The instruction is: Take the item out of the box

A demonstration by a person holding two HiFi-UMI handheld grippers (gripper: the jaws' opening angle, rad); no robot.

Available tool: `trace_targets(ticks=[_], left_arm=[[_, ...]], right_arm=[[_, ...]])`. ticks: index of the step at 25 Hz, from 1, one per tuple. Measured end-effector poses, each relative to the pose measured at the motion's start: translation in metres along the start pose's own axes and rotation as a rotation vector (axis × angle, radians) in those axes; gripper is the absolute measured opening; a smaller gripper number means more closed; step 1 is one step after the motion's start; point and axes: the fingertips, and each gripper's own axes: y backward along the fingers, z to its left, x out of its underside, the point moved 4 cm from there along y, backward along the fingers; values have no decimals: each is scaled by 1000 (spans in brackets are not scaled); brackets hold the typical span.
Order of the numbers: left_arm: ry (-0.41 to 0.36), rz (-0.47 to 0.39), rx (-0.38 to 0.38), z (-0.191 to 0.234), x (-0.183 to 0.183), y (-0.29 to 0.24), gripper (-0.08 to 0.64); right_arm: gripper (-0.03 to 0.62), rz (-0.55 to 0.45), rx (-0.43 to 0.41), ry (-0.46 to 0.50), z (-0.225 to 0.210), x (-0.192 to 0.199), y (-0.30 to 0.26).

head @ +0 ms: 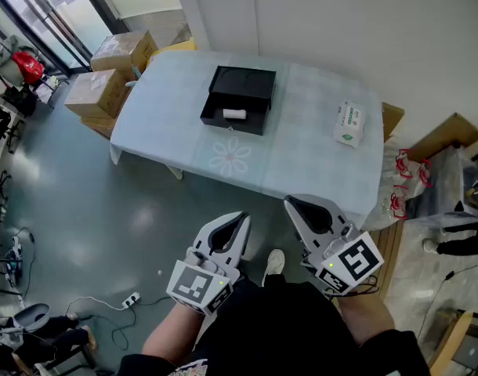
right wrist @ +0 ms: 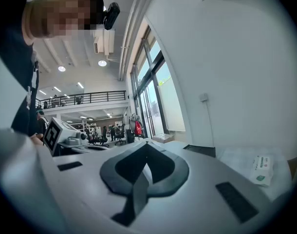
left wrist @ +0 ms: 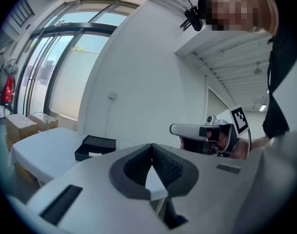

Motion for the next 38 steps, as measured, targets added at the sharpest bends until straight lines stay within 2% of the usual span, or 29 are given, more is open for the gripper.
trace_targets(ticks=[19,38], left_arm=[[-1,0,-2,22,-9,16,8],[-20,-16,-15,99,-33,36,8]], right_arm=[[9,-28,-18,-32,14,-7,-26],[9,-17,-34,-30,32,-20,-108]])
